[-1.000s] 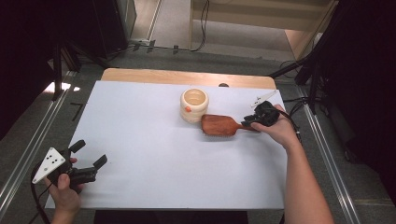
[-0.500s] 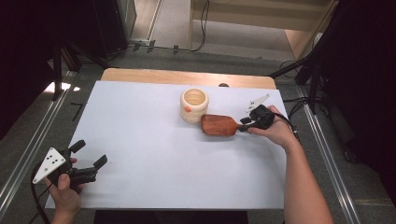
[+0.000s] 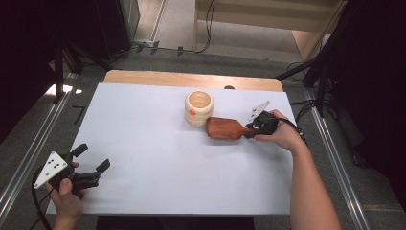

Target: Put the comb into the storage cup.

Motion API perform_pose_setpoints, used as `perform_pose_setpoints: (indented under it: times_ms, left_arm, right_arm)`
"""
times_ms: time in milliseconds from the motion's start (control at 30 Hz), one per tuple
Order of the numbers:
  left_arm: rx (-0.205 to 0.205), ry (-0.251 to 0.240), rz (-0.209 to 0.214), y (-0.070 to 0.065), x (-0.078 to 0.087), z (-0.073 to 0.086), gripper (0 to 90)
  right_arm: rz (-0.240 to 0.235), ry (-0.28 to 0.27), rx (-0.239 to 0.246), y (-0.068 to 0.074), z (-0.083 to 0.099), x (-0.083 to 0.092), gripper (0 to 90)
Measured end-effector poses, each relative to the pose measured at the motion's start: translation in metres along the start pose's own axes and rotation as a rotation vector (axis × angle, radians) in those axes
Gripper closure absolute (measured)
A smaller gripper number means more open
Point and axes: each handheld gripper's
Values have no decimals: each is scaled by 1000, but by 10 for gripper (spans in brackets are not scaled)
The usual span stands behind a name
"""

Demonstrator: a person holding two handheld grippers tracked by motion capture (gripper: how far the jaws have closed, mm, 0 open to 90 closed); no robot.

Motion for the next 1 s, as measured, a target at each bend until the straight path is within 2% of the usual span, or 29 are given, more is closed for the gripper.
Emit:
perform_pose_setpoints:
  times_ms: [100, 167, 200, 233, 267, 300, 367, 467, 533, 600, 733, 833, 900, 1000]
  left_arm:
    - [0, 0, 0, 0, 0, 0, 0]
    - [0, -2, 1, 0, 0, 0, 0]
    - [0, -3, 1, 0, 0, 0, 0]
    - [0, -3, 1, 0, 0, 0, 0]
    - [0, -2, 1, 0, 0, 0, 0]
    - [0, -2, 1, 0, 0, 0, 0]
    - [0, -3, 2, 0, 0, 0, 0]
    - [0, -4, 1, 0, 0, 0, 0]
    - [0, -3, 2, 0, 0, 0, 0]
    - [0, -1, 1, 0, 0, 0, 0]
    - [-3, 0, 1, 0, 0, 0, 0]
    - [-5, 1, 1, 0, 0, 0, 0]
    - [-6, 2, 0, 0, 0, 0, 0]
    - [-7, 3, 0, -1, 0, 0, 0]
  right_arm:
    - [-8, 17, 9, 0, -1, 0, 599]
    - [-18, 14, 47, 0, -2, 0, 643]
    - [-21, 35, 34, 3, -1, 2, 670]
    - [-53, 40, 41, 5, 0, 2, 694]
    - [-53, 40, 41, 5, 0, 2, 694]
    - [-33, 46, 42, 6, 1, 4, 695]
    - [-47, 45, 46, 8, 2, 6, 696]
    - [-50, 15, 47, 7, 3, 9, 697]
    - [-60, -33, 16, 9, 3, 18, 698]
    - [-59, -36, 9, 10, 3, 20, 698]
    - [-57, 7, -38, 19, 7, 18, 698]
    - [-60, 49, -52, 23, 8, 14, 697]
    - [-37, 88, -66, 25, 8, 11, 694]
    - [-59, 82, -102, 26, 8, 9, 679]
Point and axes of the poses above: each handheld gripper's, and its own axes: x roughly backward along the jaws, z roughly out of its underside, y roughly to its left, and after that the axes turned 14 degrees about -x, right-handed
